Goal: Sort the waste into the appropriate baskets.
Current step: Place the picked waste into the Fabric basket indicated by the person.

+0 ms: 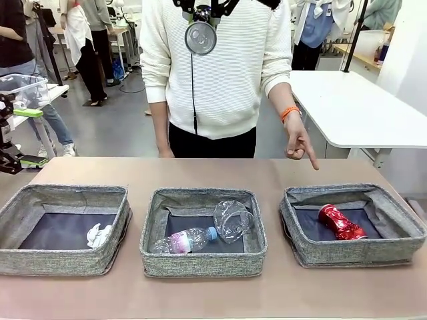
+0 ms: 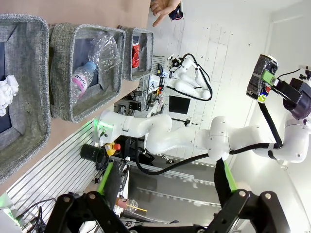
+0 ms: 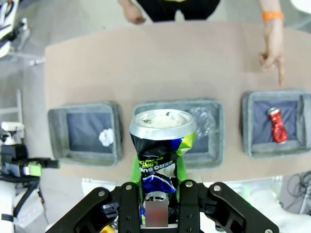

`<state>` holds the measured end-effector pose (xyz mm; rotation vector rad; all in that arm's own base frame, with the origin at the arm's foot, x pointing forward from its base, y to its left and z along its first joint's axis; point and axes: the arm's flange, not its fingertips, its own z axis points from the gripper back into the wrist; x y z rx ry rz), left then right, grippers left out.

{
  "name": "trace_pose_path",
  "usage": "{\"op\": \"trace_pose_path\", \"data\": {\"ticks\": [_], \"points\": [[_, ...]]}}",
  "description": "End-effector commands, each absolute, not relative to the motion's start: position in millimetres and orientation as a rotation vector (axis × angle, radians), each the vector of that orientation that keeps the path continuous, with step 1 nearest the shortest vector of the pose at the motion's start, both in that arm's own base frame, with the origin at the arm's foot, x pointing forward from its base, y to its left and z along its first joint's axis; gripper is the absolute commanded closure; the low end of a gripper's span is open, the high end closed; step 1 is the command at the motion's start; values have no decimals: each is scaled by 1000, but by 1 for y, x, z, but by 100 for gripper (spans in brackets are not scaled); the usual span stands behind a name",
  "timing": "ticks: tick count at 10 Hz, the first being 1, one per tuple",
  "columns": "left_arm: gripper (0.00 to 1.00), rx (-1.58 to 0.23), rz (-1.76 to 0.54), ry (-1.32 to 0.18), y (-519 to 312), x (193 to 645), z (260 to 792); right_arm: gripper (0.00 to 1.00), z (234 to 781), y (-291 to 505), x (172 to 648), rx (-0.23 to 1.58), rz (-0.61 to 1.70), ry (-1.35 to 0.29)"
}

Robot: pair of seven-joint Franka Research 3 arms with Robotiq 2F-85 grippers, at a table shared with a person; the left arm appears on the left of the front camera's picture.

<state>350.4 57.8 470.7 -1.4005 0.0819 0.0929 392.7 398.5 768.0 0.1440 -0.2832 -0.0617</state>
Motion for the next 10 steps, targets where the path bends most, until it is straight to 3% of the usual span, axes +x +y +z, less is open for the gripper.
{"op": "trace_pose_path", "data": {"ticks": [1, 3, 4, 6, 10], "points": [[0, -1406, 79, 75, 58, 349, 473, 70, 756, 386, 387, 158, 69, -326], [0, -1406, 79, 75, 58, 349, 473, 70, 701, 309, 377, 140, 95, -296], [0, -1406, 79, 75, 58, 349, 473, 70, 671, 270, 364, 46, 74, -318], [0, -1406, 79, 75, 58, 349, 473, 70, 620, 199, 345, 164, -56, -269], [0, -1406, 79, 75, 58, 349, 473, 70, 499, 131, 354, 339, -365, -129]]}}
